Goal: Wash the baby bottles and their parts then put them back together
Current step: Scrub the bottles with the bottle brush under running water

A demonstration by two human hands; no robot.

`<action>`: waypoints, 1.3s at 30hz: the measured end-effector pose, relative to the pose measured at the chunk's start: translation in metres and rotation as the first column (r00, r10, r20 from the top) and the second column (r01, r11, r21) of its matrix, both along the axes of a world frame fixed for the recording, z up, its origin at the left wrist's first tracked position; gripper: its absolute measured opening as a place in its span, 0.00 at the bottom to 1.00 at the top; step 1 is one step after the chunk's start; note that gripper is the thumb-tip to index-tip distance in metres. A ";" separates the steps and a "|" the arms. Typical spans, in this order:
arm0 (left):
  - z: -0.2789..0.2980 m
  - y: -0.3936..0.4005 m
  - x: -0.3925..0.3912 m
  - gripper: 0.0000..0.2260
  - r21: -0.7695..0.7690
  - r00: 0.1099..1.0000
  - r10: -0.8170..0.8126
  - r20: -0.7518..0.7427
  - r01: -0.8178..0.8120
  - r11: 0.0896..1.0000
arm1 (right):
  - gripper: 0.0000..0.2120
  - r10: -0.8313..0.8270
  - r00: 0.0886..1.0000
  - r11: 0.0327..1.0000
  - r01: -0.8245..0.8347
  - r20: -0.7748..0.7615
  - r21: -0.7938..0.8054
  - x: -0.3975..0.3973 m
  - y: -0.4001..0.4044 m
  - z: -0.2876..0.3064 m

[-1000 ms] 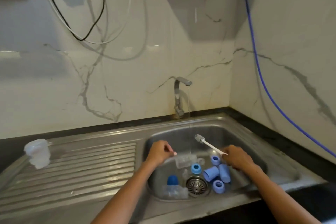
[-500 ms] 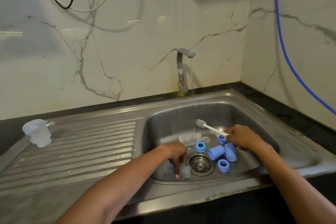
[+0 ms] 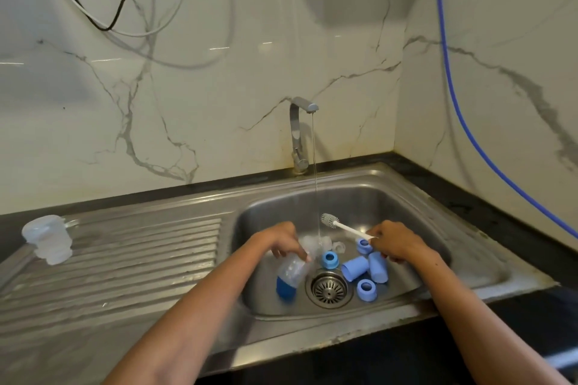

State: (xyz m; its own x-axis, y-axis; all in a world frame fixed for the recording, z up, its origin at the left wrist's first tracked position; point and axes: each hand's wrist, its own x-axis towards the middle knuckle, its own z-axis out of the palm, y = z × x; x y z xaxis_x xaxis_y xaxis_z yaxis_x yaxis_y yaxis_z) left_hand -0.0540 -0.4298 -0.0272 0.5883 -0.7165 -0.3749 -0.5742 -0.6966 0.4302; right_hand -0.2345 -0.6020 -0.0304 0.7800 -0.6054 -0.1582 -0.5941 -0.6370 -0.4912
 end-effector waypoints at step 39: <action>0.002 0.005 -0.035 0.22 -0.398 0.394 -0.096 -0.914 -0.824 0.405 | 0.16 0.035 0.767 0.913 -0.285 0.641 0.291 0.009 0.030 0.006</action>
State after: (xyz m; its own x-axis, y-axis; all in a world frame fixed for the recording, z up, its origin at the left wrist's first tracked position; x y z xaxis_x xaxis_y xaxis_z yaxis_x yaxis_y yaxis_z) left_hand -0.0894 -0.4244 -0.0251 0.6689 -0.6874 -0.2830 0.5231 0.1648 0.8362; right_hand -0.2252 -0.5724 -0.0244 0.8620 -0.4610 0.2109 0.0083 -0.4031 -0.9151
